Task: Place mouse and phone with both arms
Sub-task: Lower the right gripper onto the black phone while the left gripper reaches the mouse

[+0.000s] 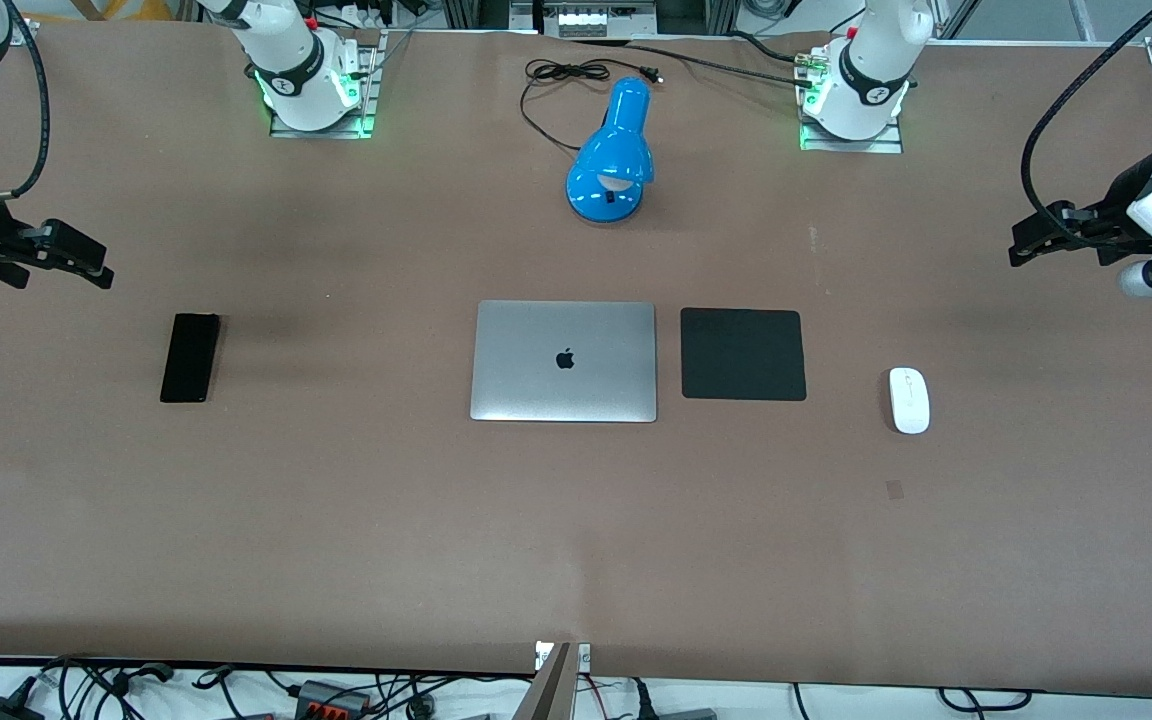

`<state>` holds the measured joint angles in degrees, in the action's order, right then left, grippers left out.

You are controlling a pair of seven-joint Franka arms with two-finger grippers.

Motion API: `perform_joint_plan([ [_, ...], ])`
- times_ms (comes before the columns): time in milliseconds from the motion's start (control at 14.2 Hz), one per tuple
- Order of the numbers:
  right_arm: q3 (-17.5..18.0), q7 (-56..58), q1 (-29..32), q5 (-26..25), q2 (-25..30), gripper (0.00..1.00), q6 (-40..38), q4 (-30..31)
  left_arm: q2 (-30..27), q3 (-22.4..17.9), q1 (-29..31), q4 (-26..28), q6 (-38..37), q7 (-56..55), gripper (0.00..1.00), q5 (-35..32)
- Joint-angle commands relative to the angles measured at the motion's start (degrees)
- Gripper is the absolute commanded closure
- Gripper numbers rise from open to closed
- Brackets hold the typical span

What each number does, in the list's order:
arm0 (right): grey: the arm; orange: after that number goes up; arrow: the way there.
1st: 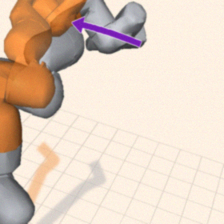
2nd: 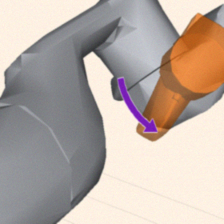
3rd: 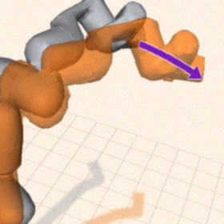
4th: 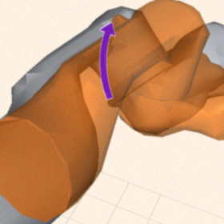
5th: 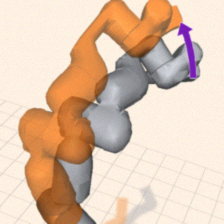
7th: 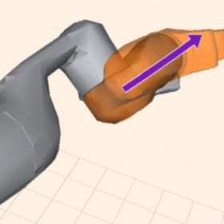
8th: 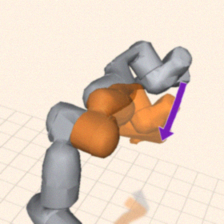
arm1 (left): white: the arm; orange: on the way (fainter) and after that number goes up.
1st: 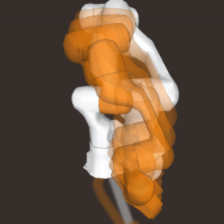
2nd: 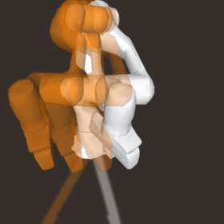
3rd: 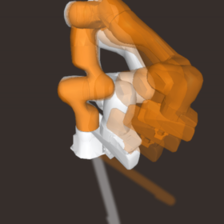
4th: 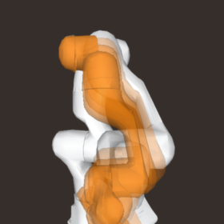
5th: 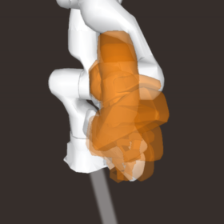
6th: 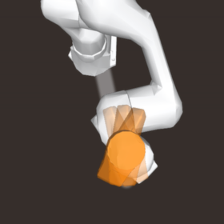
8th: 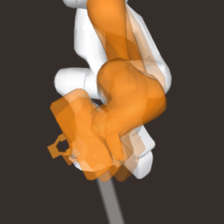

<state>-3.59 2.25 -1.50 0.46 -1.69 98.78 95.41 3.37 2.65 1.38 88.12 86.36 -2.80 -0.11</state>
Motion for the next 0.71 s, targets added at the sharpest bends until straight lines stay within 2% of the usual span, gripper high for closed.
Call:
perform_joint_plan([
  [0,0.25,-0.23,0.44,0.06,0.73,0.00,-1.22,-0.13,0.94,0.25,0.11,-2.25,-1.63,1.04,0.00,-1.21],
  [353,0.25,-0.15,0.44,0.06,0.64,0.00,-1.39,0.04,0.94,0.17,0.29,-2.25,-1.54,1.12,0.00,-1.21],
  [635,0.17,0.03,1.58,-0.02,-2.34,0.00,-1.31,-0.22,1.73,0.08,0.82,-1.98,-3.29,0.25,0.00,-1.03],
])
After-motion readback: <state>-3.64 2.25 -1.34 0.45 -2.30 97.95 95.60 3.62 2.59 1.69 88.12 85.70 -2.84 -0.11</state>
